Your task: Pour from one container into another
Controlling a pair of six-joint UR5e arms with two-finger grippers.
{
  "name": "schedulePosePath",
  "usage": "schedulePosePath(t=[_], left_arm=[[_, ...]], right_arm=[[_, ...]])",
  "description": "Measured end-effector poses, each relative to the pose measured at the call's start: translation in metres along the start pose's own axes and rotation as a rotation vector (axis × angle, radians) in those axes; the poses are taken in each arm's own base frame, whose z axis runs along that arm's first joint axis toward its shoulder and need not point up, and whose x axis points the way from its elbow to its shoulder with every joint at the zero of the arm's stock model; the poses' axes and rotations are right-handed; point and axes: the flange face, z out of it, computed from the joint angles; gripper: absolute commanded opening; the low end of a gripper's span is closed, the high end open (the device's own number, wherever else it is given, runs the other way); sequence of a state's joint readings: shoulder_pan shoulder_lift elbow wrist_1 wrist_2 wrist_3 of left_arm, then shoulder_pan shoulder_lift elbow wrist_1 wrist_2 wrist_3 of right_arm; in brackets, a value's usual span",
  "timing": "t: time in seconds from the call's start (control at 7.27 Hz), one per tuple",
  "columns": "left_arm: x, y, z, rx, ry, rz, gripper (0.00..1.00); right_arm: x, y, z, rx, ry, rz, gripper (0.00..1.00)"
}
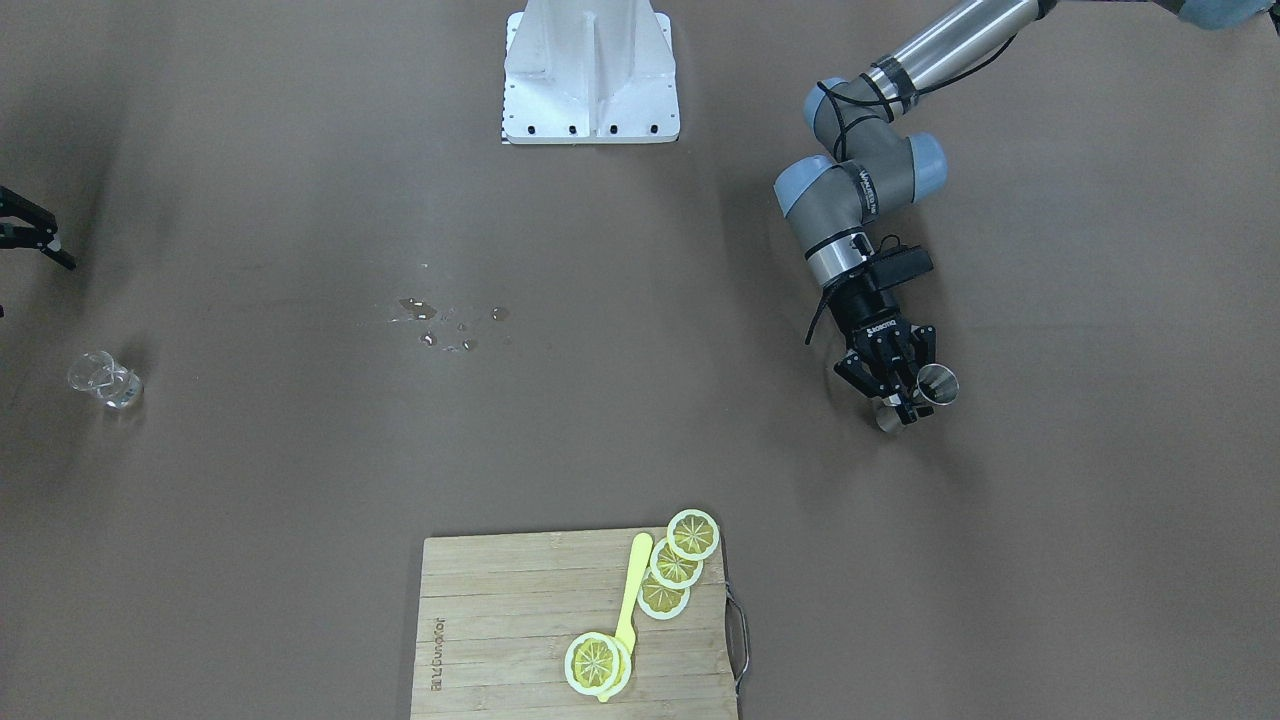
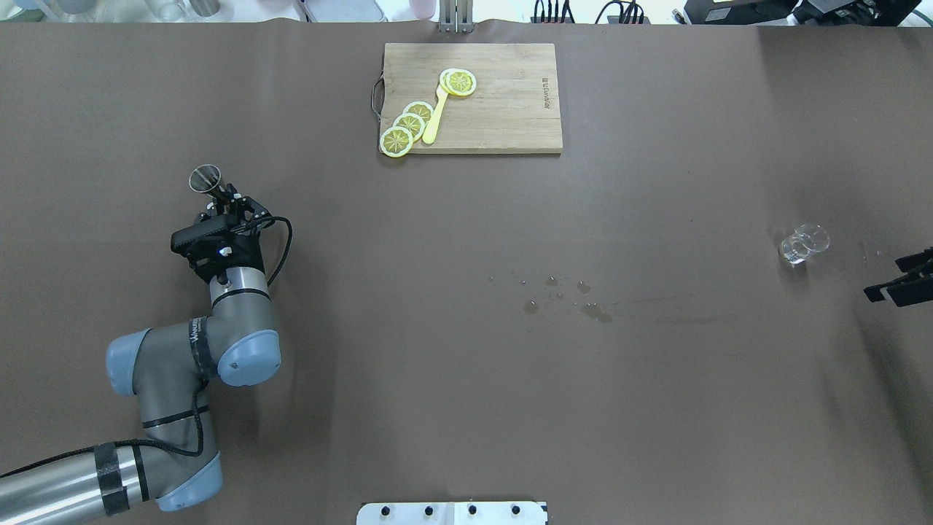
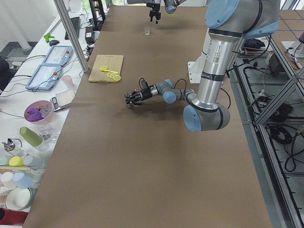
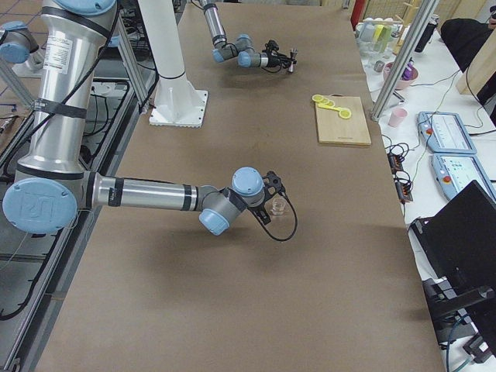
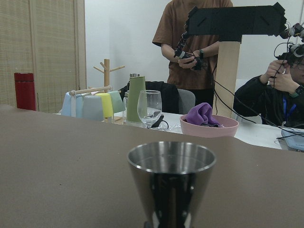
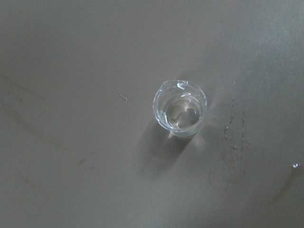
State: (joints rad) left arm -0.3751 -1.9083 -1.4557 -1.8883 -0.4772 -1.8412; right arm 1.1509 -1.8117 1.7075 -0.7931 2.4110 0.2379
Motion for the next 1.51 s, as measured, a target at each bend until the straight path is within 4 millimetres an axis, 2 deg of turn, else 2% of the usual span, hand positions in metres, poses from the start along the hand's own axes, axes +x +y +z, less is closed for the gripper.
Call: schedulePosePath(t=[0.14, 0.41, 0.55, 0.69, 1.1, 1.24, 1.51], left_arm=[[0.0, 0.001, -0.001, -0.001, 0.001, 0.0, 0.08], [0.001, 0.0, -0.001, -0.003, 0.001, -0.002, 0.39], [0.001, 0.0, -0.001, -0.001, 0.002, 0.001, 0.72], [0.001, 0.0, -0.001, 0.0, 0.003, 0.006, 0.97], [0.001, -0.001, -0.001, 0.002, 0.002, 0.022, 0.97], [0.001, -0.001, -0.001, 0.002, 0.003, 0.022, 0.97], [0.004, -0.005, -0.003, 0.002, 0.006, 0.027, 0.97]], right_arm=[[-0.005, 0.005, -0.007, -0.061, 0.007, 0.075, 1.0], [0.0, 0.02, -0.021, -0.148, 0.019, 0.222, 1.0], [0.007, 0.032, -0.027, -0.19, 0.044, 0.305, 1.0], [0.016, 0.04, -0.033, -0.229, 0.081, 0.382, 1.0], [0.044, 0.055, -0.055, -0.246, 0.183, 0.54, 1.0], [0.047, 0.052, -0.059, -0.232, 0.218, 0.607, 1.0], [0.039, 0.042, -0.07, -0.204, 0.253, 0.687, 1.0]])
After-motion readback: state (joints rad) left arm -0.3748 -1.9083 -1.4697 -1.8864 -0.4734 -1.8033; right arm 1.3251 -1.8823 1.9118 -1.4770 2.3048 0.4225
